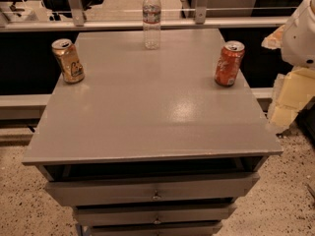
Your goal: Pick water bottle
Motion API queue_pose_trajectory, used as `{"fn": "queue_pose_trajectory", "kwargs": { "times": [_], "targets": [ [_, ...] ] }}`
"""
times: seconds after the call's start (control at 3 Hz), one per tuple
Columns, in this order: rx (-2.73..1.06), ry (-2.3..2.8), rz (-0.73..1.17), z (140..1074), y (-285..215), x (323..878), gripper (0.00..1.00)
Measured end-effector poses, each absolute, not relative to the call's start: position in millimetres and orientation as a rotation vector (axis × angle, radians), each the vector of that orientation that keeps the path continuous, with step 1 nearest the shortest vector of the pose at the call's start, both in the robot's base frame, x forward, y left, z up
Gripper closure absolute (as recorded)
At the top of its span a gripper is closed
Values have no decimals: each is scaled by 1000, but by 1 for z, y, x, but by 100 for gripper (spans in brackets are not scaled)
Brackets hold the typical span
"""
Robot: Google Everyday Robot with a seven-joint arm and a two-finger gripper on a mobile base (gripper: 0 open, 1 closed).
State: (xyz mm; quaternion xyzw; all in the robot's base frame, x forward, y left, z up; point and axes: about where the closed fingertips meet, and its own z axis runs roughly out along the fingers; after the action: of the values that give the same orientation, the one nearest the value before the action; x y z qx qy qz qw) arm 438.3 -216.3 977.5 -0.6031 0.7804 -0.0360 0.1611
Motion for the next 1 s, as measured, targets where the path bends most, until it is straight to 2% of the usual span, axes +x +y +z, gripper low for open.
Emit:
{"fn": "queue_pose_trajectory", "kwargs": {
  "times": [0.33, 0.67, 1.0],
  "targets": [
    [-1727, 2215, -97, 976, -213, 444, 0],
    [-1673, 2188, -94, 971, -207, 482, 0],
    [-1573, 2141, -99, 971, -201, 549, 0]
  ]
}}
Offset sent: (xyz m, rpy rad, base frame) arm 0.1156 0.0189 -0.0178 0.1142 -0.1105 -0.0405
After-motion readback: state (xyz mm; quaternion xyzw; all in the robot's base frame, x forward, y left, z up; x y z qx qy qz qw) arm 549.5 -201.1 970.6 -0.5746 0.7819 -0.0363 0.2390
